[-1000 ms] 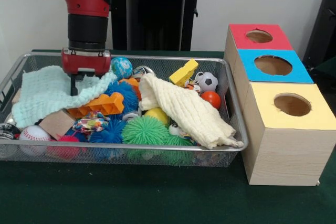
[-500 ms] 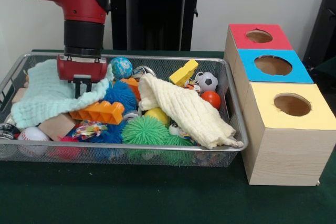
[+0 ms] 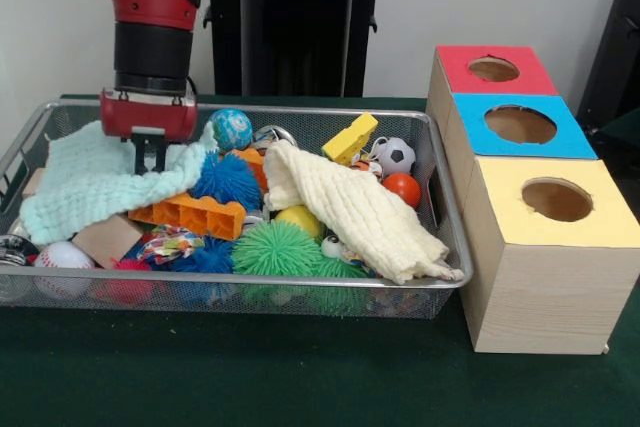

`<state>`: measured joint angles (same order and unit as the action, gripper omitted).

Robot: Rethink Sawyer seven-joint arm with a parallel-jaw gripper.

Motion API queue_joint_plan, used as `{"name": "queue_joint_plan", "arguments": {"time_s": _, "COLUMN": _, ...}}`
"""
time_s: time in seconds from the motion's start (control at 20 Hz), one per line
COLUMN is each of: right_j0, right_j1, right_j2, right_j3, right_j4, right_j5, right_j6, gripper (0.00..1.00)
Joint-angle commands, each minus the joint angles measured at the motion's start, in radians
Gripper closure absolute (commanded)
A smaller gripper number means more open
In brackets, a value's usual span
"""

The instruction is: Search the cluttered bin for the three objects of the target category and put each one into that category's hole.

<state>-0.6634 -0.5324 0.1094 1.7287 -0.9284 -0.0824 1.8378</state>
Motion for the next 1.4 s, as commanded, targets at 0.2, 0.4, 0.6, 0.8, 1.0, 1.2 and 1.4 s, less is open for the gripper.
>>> {"name": "queue_joint_plan", "arguments": {"time_s": 0.2, "right_j0": -0.096, "right_j1": -0.285, "right_j2": 0.227, "right_j3": 0.229, "right_j4": 0.149, "right_j5": 0.313, "right_j6": -0.064, "gripper": 1.0}}
{"name": "queue_joint_plan", "arguments": {"time_s": 0.4, "right_j0": -0.107, "right_j1": -0.357, "right_j2": 0.261, "right_j3": 0.285, "right_j4": 0.22, "right_j5": 0.378, "right_j6": -0.066, "gripper": 1.0}}
{"name": "queue_joint_plan", "arguments": {"time_s": 0.6, "right_j0": -0.099, "right_j1": -0.39, "right_j2": 0.265, "right_j3": 0.315, "right_j4": 0.245, "right_j5": 0.392, "right_j6": -0.045, "gripper": 1.0}}
{"name": "queue_joint_plan", "arguments": {"time_s": 0.8, "right_j0": -0.091, "right_j1": -0.422, "right_j2": 0.279, "right_j3": 0.333, "right_j4": 0.283, "right_j5": 0.417, "right_j6": -0.036, "gripper": 1.0}}
{"name": "queue_joint_plan", "arguments": {"time_s": 1.0, "right_j0": -0.056, "right_j1": -0.457, "right_j2": 0.271, "right_j3": 0.364, "right_j4": 0.332, "right_j5": 0.425, "right_j6": 0.009, "gripper": 1.0}}
{"name": "queue_joint_plan", "arguments": {"time_s": 1.2, "right_j0": -0.021, "right_j1": -0.48, "right_j2": 0.265, "right_j3": 0.389, "right_j4": 0.38, "right_j5": 0.427, "right_j6": 0.039, "gripper": 1.0}}
{"name": "queue_joint_plan", "arguments": {"time_s": 1.4, "right_j0": 0.015, "right_j1": -0.485, "right_j2": 0.251, "right_j3": 0.404, "right_j4": 0.409, "right_j5": 0.411, "right_j6": 0.06, "gripper": 1.0}}
